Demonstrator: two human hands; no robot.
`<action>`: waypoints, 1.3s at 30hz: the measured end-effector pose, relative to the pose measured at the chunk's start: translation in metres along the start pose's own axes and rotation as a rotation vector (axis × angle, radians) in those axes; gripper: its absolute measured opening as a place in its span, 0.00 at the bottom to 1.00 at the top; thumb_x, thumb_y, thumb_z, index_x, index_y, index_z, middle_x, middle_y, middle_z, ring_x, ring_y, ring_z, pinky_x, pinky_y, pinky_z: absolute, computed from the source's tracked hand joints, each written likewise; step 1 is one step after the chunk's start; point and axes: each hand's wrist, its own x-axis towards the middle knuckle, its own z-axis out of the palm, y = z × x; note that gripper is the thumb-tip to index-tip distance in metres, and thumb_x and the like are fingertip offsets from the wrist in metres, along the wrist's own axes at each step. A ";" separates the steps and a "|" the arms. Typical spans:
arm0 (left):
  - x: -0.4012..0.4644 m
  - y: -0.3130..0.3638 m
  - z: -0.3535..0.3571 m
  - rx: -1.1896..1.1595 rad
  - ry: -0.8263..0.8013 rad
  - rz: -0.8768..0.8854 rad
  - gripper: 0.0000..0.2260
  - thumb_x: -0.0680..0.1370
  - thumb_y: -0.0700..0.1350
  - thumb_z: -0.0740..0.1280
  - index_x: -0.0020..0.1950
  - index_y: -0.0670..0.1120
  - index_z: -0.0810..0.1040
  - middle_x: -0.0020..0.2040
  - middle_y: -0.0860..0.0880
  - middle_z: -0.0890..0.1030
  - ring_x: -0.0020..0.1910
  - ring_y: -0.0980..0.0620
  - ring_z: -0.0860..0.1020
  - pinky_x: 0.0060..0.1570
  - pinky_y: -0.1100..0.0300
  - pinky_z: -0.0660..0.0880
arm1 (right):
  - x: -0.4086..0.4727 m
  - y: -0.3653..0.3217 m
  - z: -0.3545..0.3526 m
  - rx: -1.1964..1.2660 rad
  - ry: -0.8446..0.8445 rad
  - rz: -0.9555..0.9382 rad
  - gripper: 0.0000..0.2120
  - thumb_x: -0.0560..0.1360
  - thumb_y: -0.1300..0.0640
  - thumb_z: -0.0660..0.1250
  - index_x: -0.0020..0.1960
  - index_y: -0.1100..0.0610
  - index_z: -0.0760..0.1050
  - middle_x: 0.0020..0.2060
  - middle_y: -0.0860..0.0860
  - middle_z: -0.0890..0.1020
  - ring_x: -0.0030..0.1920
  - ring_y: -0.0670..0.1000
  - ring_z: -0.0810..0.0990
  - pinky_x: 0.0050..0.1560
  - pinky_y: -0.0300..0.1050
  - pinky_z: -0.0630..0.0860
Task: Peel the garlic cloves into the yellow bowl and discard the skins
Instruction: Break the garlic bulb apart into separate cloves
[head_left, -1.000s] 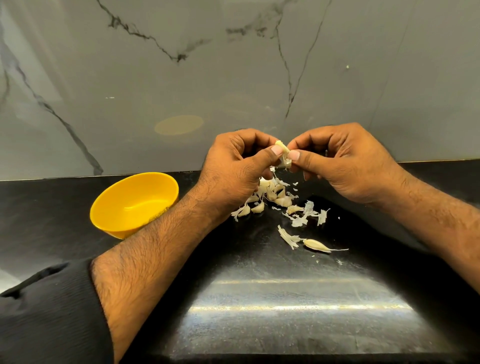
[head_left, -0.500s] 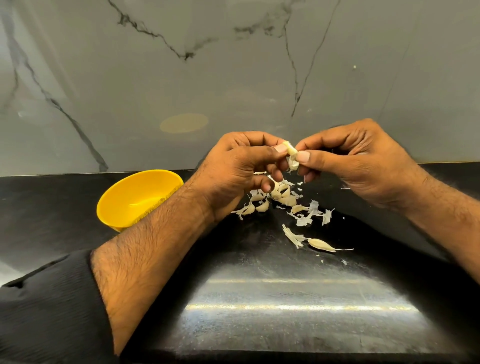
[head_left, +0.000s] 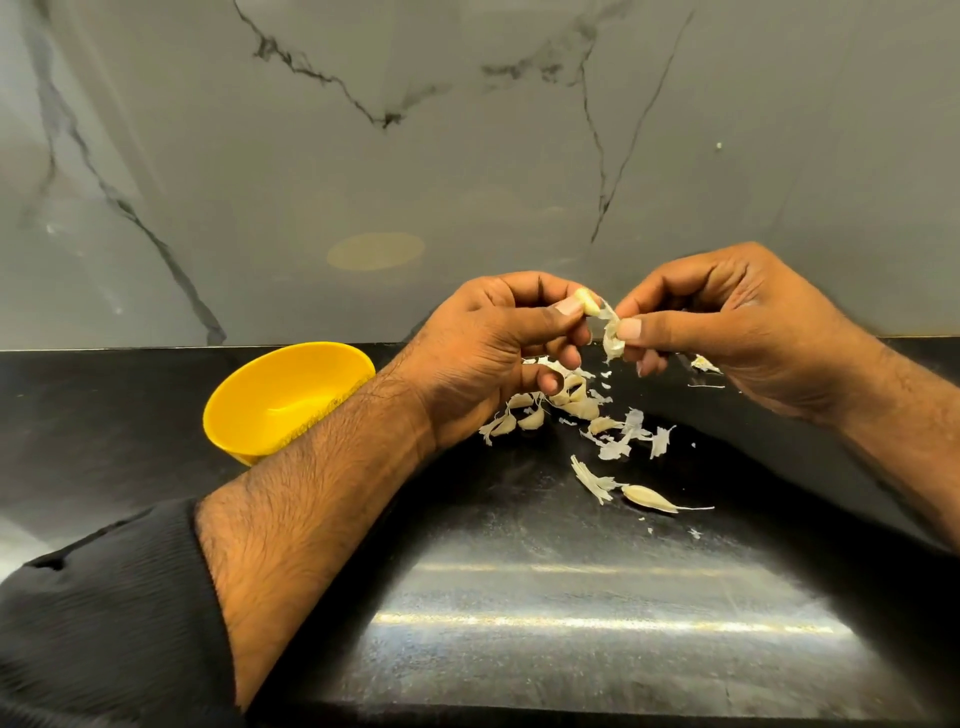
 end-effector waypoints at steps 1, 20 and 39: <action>-0.001 0.000 0.000 0.015 0.002 0.004 0.09 0.85 0.37 0.65 0.62 0.36 0.80 0.45 0.43 0.81 0.39 0.52 0.79 0.34 0.61 0.74 | 0.000 -0.001 -0.002 -0.032 0.017 0.009 0.06 0.71 0.61 0.77 0.47 0.62 0.86 0.39 0.60 0.86 0.36 0.54 0.83 0.40 0.40 0.81; 0.001 -0.009 0.002 0.189 0.137 0.039 0.08 0.83 0.41 0.70 0.55 0.37 0.84 0.44 0.43 0.85 0.39 0.50 0.80 0.34 0.60 0.75 | 0.003 0.007 0.013 -0.152 0.142 -0.030 0.12 0.71 0.59 0.78 0.54 0.55 0.86 0.45 0.50 0.89 0.47 0.50 0.89 0.51 0.46 0.86; -0.008 0.012 -0.013 0.883 0.406 0.315 0.03 0.81 0.48 0.74 0.48 0.52 0.85 0.40 0.57 0.84 0.40 0.57 0.83 0.45 0.56 0.84 | 0.009 -0.001 0.017 0.084 0.172 0.137 0.13 0.70 0.61 0.78 0.54 0.64 0.85 0.45 0.63 0.87 0.44 0.60 0.87 0.49 0.52 0.86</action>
